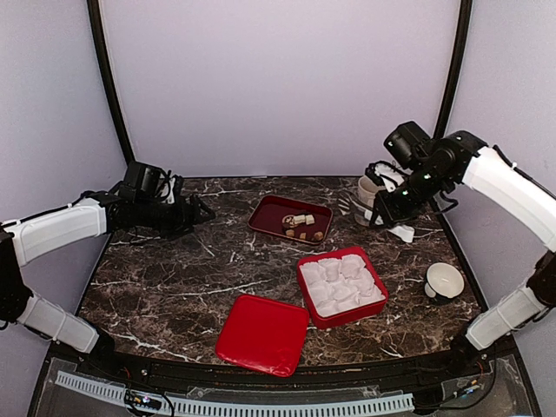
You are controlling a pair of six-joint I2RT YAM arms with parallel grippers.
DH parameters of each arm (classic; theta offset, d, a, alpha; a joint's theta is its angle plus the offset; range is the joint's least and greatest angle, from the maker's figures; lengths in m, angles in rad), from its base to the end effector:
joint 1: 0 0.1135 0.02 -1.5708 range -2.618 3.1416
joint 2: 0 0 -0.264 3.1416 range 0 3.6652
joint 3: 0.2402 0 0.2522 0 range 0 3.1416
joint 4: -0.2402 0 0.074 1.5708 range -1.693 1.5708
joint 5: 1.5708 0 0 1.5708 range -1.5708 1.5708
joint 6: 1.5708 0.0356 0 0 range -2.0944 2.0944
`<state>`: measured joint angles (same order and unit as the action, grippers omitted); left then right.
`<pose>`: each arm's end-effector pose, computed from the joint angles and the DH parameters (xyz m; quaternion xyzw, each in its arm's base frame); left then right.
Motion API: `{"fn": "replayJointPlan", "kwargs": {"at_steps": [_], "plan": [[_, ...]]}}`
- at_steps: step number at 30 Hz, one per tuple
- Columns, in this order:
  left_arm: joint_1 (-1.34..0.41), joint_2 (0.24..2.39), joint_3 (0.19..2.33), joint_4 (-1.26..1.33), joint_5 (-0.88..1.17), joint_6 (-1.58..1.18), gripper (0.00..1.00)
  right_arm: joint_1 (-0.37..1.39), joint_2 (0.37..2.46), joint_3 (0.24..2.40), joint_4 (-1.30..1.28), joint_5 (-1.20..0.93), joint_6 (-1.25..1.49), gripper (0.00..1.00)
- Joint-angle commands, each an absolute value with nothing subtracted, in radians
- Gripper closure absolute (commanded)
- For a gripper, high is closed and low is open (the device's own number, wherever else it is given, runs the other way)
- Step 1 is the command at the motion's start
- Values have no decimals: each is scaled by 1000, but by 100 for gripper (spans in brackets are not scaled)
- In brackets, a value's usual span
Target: Pack the chocolate
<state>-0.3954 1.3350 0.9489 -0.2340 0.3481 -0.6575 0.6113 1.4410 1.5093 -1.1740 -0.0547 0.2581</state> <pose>0.2678 -0.1250 0.2711 -0.0359 0.8785 -0.3596 0.3123 0.2243 0.1596 0.3539 -0.1771 0.9565 0.1212 0.1977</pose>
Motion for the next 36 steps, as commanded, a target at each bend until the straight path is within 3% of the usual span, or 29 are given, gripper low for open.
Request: {"fn": "replayJointPlan", "kwargs": {"at_steps": [1,15,36], "plan": [[-388,1293,923,-216,372,-643,14,644,1332,1422,-1192,-48,368,76],[-389,1259,876,-216,332,-644,15,706,1277,1137,-1046,-14,485,75],[-389,1249,862,-246,274,-653,14,707,1388,1067,-992,-22,456,70]]}}
